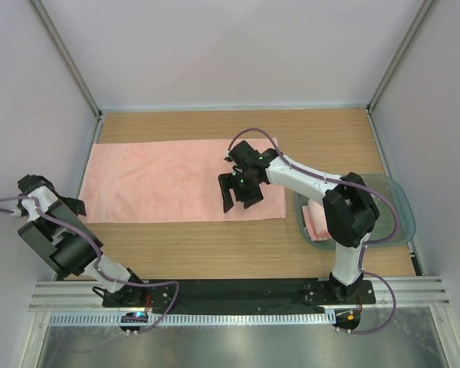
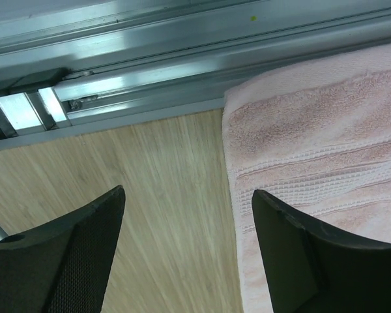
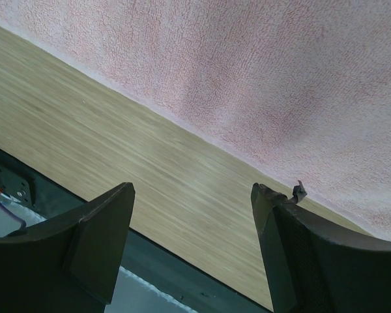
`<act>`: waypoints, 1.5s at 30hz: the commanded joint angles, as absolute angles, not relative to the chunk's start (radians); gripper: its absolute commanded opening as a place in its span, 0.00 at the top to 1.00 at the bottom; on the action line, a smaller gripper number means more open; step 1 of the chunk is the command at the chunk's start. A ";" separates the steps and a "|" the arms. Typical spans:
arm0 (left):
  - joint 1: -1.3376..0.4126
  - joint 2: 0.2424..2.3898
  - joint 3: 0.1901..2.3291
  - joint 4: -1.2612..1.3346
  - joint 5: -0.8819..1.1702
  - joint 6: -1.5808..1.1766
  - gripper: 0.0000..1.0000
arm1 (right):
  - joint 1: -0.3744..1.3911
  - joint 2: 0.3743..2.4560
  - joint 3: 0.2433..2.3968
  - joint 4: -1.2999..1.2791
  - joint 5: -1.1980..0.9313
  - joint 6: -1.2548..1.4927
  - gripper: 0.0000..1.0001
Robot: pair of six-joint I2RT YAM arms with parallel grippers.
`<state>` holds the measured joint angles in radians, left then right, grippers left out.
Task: Roll the towels
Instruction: Fold the towel
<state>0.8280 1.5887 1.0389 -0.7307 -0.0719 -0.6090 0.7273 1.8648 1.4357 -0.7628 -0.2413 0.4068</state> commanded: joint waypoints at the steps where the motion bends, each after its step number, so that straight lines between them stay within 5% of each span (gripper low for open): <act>1: 0.871 1.661 1.091 -0.643 -0.106 -0.656 0.21 | 0.730 1.839 1.422 -0.732 -0.255 0.414 0.20; 21: 0.732 1.836 1.138 -0.508 -0.133 -0.650 0.25 | 0.704 1.812 1.321 -0.686 -0.209 0.390 0.20; 30: 0.709 1.900 1.190 -0.500 -0.112 -0.647 0.60 | 0.535 1.729 1.232 -0.637 -0.212 0.419 0.20; 37: 0.696 1.910 1.203 -0.508 -0.091 -0.640 1.00 | 0.445 1.710 1.167 -0.623 -0.184 0.469 0.18; 45: 0.654 1.852 1.207 -0.545 -0.095 -0.638 1.00 | 0.321 1.724 1.057 -0.560 -0.264 0.508 0.18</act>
<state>0.6693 1.8297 1.1748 -0.7338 -0.1196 -0.7284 0.3511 1.7401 1.0740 -0.5934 -0.2409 0.4858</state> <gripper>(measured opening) 0.011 0.816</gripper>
